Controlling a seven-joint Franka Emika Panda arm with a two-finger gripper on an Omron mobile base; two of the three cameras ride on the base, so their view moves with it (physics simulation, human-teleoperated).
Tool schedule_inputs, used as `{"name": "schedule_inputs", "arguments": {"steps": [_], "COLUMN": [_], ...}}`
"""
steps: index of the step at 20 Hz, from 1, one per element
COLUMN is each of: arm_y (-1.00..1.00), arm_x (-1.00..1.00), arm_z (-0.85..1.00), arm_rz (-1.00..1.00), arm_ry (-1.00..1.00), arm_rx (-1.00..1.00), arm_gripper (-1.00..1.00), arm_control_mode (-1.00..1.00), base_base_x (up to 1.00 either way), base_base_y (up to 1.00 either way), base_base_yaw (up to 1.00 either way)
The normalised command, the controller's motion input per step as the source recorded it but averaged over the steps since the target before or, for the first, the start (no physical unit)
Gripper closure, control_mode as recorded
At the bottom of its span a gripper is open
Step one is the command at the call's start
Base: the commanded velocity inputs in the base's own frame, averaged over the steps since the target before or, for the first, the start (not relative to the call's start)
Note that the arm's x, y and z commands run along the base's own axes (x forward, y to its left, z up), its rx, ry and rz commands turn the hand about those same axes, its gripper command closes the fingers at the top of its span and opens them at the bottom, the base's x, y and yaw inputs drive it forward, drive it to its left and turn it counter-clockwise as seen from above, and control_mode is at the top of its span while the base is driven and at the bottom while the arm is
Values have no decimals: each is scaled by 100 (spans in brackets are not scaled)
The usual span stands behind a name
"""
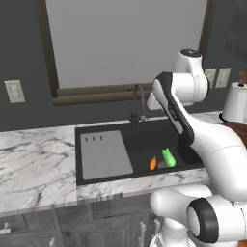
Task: Remove the corn and carrot from the sink. Then move the bowl and cup from the counter to the sink for washing.
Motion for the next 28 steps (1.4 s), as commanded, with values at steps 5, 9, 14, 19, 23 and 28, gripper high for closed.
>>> {"name": "schedule_inputs", "arguments": {"steps": [5, 9, 14, 19, 23, 28], "arm_y": [-5, -16, -27, -35, -38, -37], "arm_x": [-6, -21, -32, -33, -32, -21], "arm_z": [0, 0, 0, 0, 0, -2], "arm_rz": [0, 0, -3, -3, -1, 0], "arm_ry": [-1, 0, 0, 0, -1, 0], "arm_rx": [2, 6, 6, 6, 6, 3], "arm_gripper": [-100, -100, -100, -100, -100, -100], "arm_control_mode": [-100, -100, -100, -100, -100, -100], "base_base_x": [0, 0, 0, 0, 0, 0], "base_base_y": [0, 0, 0, 0, 0, 0], "base_base_yaw": [0, 0, 0, 0, 0, 0]}}
